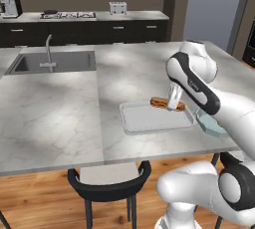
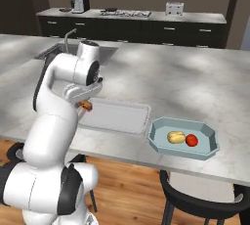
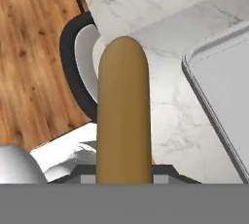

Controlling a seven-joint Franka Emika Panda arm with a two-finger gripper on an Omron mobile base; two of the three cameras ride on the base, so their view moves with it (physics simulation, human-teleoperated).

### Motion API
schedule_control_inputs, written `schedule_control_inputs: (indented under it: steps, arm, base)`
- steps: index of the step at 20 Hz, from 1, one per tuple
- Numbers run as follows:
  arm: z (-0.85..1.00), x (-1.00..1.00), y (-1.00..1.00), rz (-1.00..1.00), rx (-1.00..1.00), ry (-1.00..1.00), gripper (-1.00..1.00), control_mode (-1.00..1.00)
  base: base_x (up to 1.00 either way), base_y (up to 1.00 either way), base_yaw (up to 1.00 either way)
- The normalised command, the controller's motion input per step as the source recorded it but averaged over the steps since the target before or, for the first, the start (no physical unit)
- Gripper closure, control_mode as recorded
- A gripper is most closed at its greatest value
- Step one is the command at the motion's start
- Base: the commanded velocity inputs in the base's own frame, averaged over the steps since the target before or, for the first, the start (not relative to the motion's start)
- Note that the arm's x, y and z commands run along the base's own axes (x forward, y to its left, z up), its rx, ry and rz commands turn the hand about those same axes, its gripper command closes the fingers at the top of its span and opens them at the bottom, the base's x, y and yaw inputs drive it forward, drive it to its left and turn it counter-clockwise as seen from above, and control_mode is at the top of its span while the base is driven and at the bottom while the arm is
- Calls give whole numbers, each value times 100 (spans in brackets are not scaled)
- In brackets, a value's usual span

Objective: Place the cold items (potato and tomato) from the fridge in one tupperware on the dining counter. Place the warm items (hot dog and kebab skewer) in the stove area in another tupperware.

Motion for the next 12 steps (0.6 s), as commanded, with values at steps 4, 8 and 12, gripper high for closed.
schedule_control_inputs:
  steps: [4, 8, 12]
  arm:
    - [-43, 34, -63, 72, -6, -5, 100, -100]
    - [-43, 49, -50, 55, -2, -3, 100, -100]
    - [-36, 54, -25, 4, 0, 0, 100, -100]
  base:
    - [0, 0, 0]
    - [0, 0, 0]
    - [0, 0, 0]
